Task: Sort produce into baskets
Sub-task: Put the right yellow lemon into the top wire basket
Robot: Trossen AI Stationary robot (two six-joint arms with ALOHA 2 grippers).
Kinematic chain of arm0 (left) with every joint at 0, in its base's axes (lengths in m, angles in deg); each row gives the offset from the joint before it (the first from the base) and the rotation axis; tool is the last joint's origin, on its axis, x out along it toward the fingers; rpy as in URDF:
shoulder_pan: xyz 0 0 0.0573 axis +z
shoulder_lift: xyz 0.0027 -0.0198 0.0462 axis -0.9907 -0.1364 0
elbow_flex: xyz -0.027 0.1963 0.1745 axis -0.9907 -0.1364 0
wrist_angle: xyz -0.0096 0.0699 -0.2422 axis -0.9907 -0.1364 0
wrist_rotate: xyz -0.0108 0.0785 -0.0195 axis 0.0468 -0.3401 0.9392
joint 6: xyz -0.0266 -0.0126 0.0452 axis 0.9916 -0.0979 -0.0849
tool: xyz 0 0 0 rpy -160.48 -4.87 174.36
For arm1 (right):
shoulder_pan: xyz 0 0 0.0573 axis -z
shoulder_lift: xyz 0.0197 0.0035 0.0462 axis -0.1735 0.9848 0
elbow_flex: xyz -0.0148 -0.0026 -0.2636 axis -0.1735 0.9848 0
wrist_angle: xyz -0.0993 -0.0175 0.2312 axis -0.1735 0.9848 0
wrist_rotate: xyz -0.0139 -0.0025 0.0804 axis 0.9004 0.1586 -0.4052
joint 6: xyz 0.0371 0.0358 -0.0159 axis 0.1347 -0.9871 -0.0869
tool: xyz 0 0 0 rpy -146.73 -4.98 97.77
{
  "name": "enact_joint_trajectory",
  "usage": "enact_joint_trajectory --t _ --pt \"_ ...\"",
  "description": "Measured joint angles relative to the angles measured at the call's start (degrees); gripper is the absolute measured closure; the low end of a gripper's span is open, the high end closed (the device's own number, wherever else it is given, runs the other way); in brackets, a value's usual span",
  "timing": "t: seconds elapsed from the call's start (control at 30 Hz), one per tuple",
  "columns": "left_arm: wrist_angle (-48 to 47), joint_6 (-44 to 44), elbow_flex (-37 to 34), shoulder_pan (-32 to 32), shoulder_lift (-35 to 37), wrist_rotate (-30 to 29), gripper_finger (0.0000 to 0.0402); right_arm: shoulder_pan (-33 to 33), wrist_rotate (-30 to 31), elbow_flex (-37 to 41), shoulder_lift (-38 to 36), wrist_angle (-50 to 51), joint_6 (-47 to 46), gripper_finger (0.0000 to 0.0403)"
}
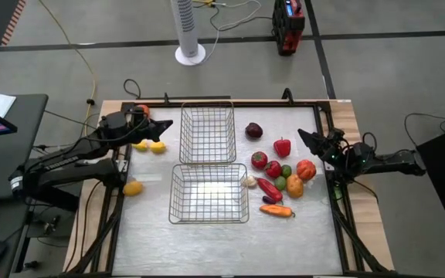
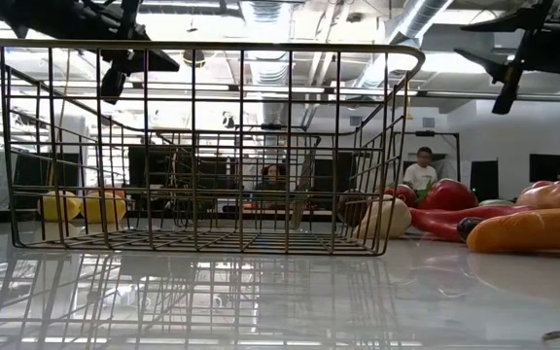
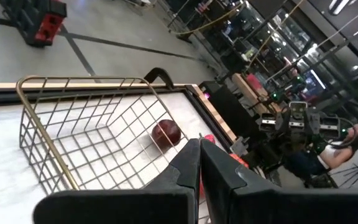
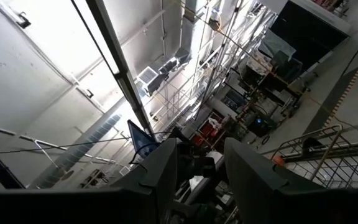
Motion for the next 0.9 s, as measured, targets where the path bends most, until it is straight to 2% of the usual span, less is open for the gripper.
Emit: enact_joint_trajectory --t 0.3,0.47,0.7,0.9 --pt "-0.43 -2.79 0.0 0.0 0.0 0.0 0.0394 0.04 -1.55 -3.44 7.0 0.1 -0.09 0.0241" --pt "-1.07 -2.89 0.0 -0.02 0.0 0.15 0.0358 0.04 -2.21 -4.81 9.7 0.01 -0.08 0.0241" --pt "-1.11 -4.31 0.0 0.0 0.0 4.21 0.0295 -0.07 -2.98 -5.6 11.98 -0.21 -0.07 0.0241" --pt "-1.14 -5.55 0.0 -0.02 0.0 6.21 0.0266 0.0 -2.98 -5.6 13.3 -1.69 0.0 0.0241"
